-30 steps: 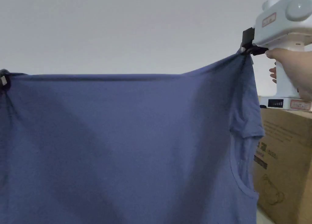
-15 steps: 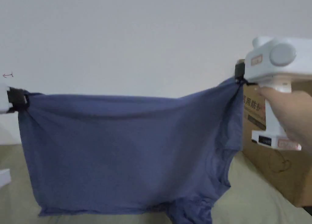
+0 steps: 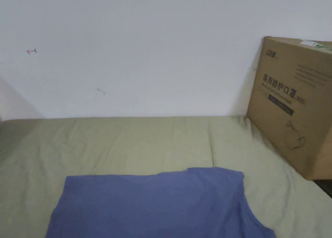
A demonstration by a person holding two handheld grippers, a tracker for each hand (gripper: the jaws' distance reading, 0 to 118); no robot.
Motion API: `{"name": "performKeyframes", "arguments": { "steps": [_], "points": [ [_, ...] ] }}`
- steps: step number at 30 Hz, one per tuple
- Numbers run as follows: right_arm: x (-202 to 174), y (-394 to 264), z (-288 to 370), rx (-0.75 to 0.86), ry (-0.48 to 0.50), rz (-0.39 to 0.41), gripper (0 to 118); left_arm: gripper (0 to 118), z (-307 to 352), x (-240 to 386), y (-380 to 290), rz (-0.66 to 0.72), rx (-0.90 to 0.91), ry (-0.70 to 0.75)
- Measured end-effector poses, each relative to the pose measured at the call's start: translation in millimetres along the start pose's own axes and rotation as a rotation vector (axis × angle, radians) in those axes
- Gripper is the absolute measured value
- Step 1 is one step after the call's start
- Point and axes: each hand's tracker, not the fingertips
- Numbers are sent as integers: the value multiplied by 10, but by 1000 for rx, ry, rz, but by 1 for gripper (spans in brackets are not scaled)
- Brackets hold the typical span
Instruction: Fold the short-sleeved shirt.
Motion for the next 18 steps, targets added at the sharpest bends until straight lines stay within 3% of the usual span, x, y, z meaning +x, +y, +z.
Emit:
{"name": "performKeyframes", "arguments": {
  "steps": [4, 12, 18],
  "points": [
    [169, -560, 227, -6, 36, -66, 4, 2, 178, 50, -600, 14, -22, -29],
    [-8, -910, 395, -16, 3, -2, 4, 2, 452, 289, -1086, 6, -23, -15],
    [71, -846, 483, 12, -7, -27, 5, 3, 612, 324, -1228, 22, 8, -36]
  ]
}}
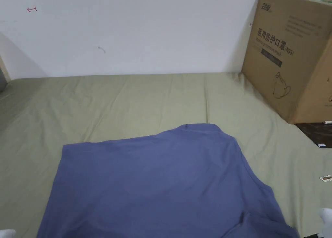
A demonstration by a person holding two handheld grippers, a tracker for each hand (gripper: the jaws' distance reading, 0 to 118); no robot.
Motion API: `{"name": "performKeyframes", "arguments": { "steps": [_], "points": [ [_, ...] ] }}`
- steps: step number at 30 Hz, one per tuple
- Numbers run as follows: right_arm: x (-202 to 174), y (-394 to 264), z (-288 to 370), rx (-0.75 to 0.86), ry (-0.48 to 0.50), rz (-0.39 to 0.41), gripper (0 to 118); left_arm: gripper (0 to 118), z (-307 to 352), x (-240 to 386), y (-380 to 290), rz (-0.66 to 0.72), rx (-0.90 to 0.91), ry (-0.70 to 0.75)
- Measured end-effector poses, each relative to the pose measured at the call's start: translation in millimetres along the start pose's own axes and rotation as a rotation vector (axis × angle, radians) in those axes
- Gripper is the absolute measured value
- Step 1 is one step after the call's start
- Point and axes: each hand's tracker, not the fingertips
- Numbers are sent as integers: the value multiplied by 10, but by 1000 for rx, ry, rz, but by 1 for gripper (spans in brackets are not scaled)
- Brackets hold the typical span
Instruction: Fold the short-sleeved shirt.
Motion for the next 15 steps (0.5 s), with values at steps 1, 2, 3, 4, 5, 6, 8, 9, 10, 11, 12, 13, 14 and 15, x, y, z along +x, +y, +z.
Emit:
{"name": "performKeyframes", "arguments": {
  "steps": [1, 2, 3, 4, 5, 6, 8, 9, 10, 11, 12, 13, 14, 15],
  "points": [
    [-12, -8, 29, 6, -15, 8, 7, 3, 37, 9, -11, 0, 5, -1],
    [-23, -15, 55, 13, -56, 25, 21, 8, 71, 22, -18, 1, 7, 5],
    [-25, -27, 68, 4, -98, 36, 47, 20, 140, 95, -51, 1, 8, 23],
    [-39, -78, 106, 11, -93, 28, 83, 41, 186, 104, -77, 2, 9, 21],
    [-29, -104, 173, 60, -66, 18, 109, 72, 238, 117, -116, 6, 20, 20],
    [-25, -111, 218, 79, -31, -1, 111, 86, 292, 138, -146, 13, 44, 20],
    [-4, -124, 240, 58, -13, -65, 111, 98, 408, 220, -177, 34, 104, 31],
    [-19, -147, 285, 103, 18, -85, 111, 98, 456, 268, -206, 57, 127, 14],
    [-52, -165, 334, 149, 33, -98, 111, 98, 492, 312, -227, 77, 138, -29],
    [-91, -179, 375, 186, 46, -105, 111, 98, 511, 304, -224, 96, 159, -87],
    [-155, -187, 408, 227, 66, -110, 111, 98, 543, 363, -246, 113, 181, -145],
    [-220, -198, 446, 255, 80, -111, 111, 100, 585, 440, -267, 117, 212, -166],
    [-283, -206, 483, 274, 94, -107, 111, 101, 632, 512, -281, 108, 253, -157],
    [-376, -221, 520, 295, 106, -90, 111, 101, 658, 511, -260, 97, 294, -141]
  ]
}}
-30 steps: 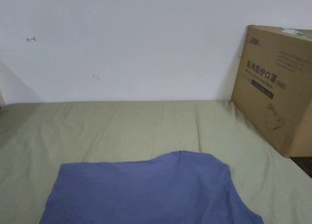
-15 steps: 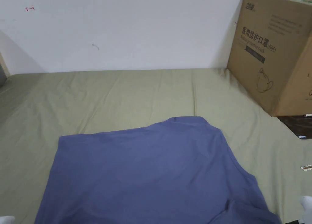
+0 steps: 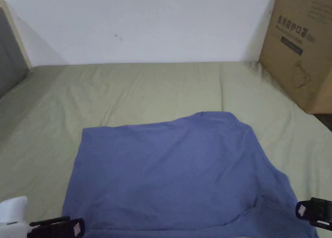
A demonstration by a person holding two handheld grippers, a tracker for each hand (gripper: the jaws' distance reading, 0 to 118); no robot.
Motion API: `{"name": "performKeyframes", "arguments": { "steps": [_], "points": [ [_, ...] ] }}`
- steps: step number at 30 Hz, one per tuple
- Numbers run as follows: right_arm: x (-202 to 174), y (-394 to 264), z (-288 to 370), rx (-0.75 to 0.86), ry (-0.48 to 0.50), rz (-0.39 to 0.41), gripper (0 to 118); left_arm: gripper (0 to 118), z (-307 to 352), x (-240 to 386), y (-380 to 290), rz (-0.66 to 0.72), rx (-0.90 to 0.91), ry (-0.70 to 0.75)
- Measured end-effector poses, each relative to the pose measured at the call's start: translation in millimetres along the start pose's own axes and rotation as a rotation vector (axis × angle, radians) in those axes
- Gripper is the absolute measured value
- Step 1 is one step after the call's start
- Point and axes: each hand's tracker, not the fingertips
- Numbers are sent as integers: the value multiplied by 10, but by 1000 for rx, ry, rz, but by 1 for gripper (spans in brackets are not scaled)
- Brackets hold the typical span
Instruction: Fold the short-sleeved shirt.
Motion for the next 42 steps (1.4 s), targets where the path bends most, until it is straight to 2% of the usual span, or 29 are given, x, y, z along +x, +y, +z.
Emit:
{"name": "performKeyframes", "arguments": {
  "steps": [3, 4, 6, 7, 8, 9, 11, 13, 16, 17, 18, 19, 20, 21, 22, 25, 26, 27, 28, 29, 33, 38, 40, 41, 42],
  "points": [
    [-290, -35, 87, 64, -1, 54, 109, 103, 112, 159, 66, -14, 59, 26],
    [-361, -42, 120, 105, 4, 66, 105, 96, 129, 149, 102, -9, 60, 14],
    [-449, -4, 135, 181, 25, 88, 103, 92, 197, 198, 156, 6, 101, 36],
    [-519, 14, 127, 191, 0, 105, 92, 80, 212, 225, 174, 13, 119, 72],
    [-562, 17, 139, 222, -21, 114, 43, 39, 216, 176, 197, 17, 143, 104],
    [-667, 10, 149, 208, 16, 105, 0, 3, 215, 170, 217, 14, 116, 105],
    [-725, 32, 120, 186, 63, 115, 0, 0, 151, 145, 258, -16, 54, 189],
    [-834, -1, 110, 174, 61, 129, 0, 0, -18, 54, 267, -55, -17, 256],
    [-863, -70, 6, 129, 56, 142, 0, 0, -343, -103, 200, -48, -89, 276],
    [-870, -81, -12, 110, 57, 136, 0, 6, -425, -148, 172, -45, -92, 291],
    [-863, -120, -36, 93, 64, 124, 0, 27, -543, -219, 145, -36, -120, 305],
    [-855, -155, -47, 84, 70, 114, 0, 63, -638, -279, 115, -13, -161, 310],
    [-845, -190, -51, 77, 77, 105, 0, 113, -613, -366, 128, -11, -148, 316],
    [-825, -173, -41, 69, 79, 99, 0, 118, -678, -388, 129, 6, -169, 303],
    [-815, -202, -46, 63, 78, 96, 0, 112, -741, -418, 112, 25, -204, 316],
    [-761, -221, -52, 40, 57, 96, 0, 112, -886, -329, -60, 46, -302, 316],
    [-746, -235, -54, 34, 48, 95, 0, 99, -877, -299, -75, 46, -325, 300],
    [-728, -251, -52, 31, 40, 93, 0, 70, -868, -247, -90, 24, -317, 303],
    [-710, -263, -45, 30, 35, 89, 0, 31, -845, -308, -30, 11, -308, 301],
    [-537, -197, -151, 29, 35, 84, 0, 9, -780, -257, -18, 11, -266, 244],
    [-353, -143, -141, 31, 26, 73, 0, 8, -551, -190, 13, -48, -175, 278],
    [-19, -113, -320, -82, -127, 139, 0, 8, -373, -33, 41, 28, -109, 208],
    [113, -123, -437, -138, -157, 167, 2, 8, -347, -129, 88, 30, -99, 212],
    [146, -143, -480, -170, -168, 166, 40, 8, -356, -138, 88, 35, -102, 213],
    [199, -163, -511, -186, -173, 160, 86, 8, -366, -154, 85, 42, -105, 213]
  ]
}}
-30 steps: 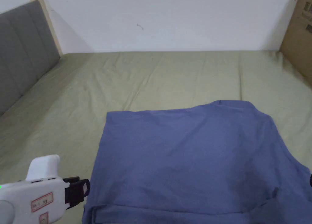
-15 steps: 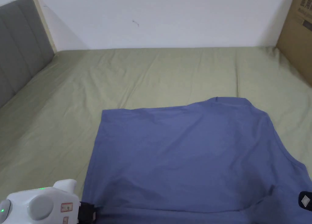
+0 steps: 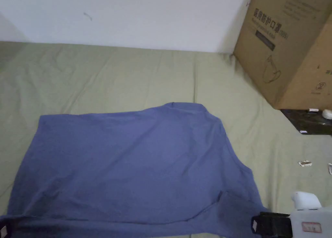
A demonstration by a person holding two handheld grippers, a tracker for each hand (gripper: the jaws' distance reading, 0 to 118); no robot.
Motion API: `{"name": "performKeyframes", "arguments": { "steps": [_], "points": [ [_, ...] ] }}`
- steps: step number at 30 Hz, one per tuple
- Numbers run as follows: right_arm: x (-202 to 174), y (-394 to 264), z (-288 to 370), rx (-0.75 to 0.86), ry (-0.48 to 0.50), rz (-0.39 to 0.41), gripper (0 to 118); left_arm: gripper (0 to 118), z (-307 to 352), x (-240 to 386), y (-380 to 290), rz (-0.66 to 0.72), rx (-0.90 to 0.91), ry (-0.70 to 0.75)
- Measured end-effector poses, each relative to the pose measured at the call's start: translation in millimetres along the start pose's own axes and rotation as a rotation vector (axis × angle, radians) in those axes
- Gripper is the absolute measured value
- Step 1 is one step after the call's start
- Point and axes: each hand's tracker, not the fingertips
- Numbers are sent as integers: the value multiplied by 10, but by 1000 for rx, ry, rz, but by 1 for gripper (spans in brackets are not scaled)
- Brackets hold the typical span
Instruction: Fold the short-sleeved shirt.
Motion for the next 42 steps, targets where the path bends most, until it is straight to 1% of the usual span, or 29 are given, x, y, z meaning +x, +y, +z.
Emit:
{"name": "performKeyframes", "arguments": {
  "steps": [1, 2, 3, 5, 6, 7, 8, 9, 10, 11, 12, 13, 14, 16, 17, 18, 19, 22, 25, 26, 27, 30, 31, 33, 35, 36, 40, 41, 42],
  "points": [
    [11, 14, -52, -36, -3, 13, 115, 8, -19, -4, -8, 9, -13, -7],
    [20, 29, -106, -50, -16, 3, 116, 7, -64, -67, 15, 11, -17, -3],
    [31, 44, -193, -81, -23, 19, 115, 7, -80, -78, 14, 6, -23, -1],
    [-2, 24, -292, -137, -37, 74, 115, 7, -106, -95, 11, 3, -31, 8],
    [-23, 3, -335, -151, -40, 112, 112, 7, -5, 199, -109, 7, -34, 10],
    [-44, -17, -335, -143, -41, 140, 104, 7, -7, 220, -131, 18, -38, 7],
    [-60, -43, -341, -144, -24, 155, 76, 7, -12, 237, -149, 29, -44, 5],
    [-91, -56, -301, -117, -67, 187, 40, 7, -6, 222, -143, 40, -47, 2],
    [-112, -55, -247, -96, -59, 208, 30, 7, 12, 187, -123, 48, -48, 1],
    [-95, -72, -241, -92, -84, 223, 25, 7, 21, 204, -135, 51, -47, 0],
    [-86, -78, -192, -71, -91, 235, 17, 7, 33, 227, -148, 54, -48, -4],
    [-59, -70, -134, -48, -33, 211, 8, 7, 23, 157, -125, 60, -48, -7],
    [-39, -58, -82, -35, 5, 164, 1, 7, 9, 17, -77, 69, -43, -10],
    [-21, -31, -4, -18, -11, 146, 1, 7, 19, -34, -59, 120, -28, -42],
    [-18, -5, 37, 3, 2, 134, 1, 7, 18, -53, -45, 135, -29, -48],
    [-20, 39, 80, 23, 16, 121, 1, 7, -47, -199, -24, 144, -28, -53],
    [-56, 46, 233, 48, 21, 102, 1, 7, -50, -226, -1, 153, -25, -59],
    [-108, 268, 364, 113, 80, 53, 1, 7, -44, -231, 84, 165, -11, -72],
    [-258, 647, 441, 139, 96, 75, 1, 7, -56, -263, 293, 168, 15, -84],
    [-300, 788, 432, 152, 99, 78, 1, 6, -36, -121, 342, 173, 30, -93],
    [-381, 918, 465, 153, 101, 80, 1, 6, -64, -115, 442, 181, 37, -98],
    [-517, 1405, 289, 172, 90, 89, 1, 6, -240, -119, 755, 212, 40, -90],
    [-381, 1593, 52, 179, 83, 89, 1, 6, -337, -134, 865, 212, 27, -87],
    [-446, 1923, -188, 171, 85, 90, 1, 6, -539, -169, 1065, 227, 17, -61],
    [-507, 2190, -440, 176, 106, 79, 1, 6, -808, -314, 1275, 239, -1, -70],
    [-559, 2325, -571, 167, 97, 69, 1, 6, -906, -326, 1374, 242, -5, -65],
    [-751, 2583, -915, 110, 53, 42, 1, 6, -1168, -273, 1600, 223, -24, -35],
    [-782, 2605, -970, 99, 31, 46, 1, 8, -1215, -279, 1621, 226, -26, -27],
    [-811, 2599, -1001, 107, 21, 46, 3, 15, -1247, -291, 1633, 228, -20, -12]
  ]
}}
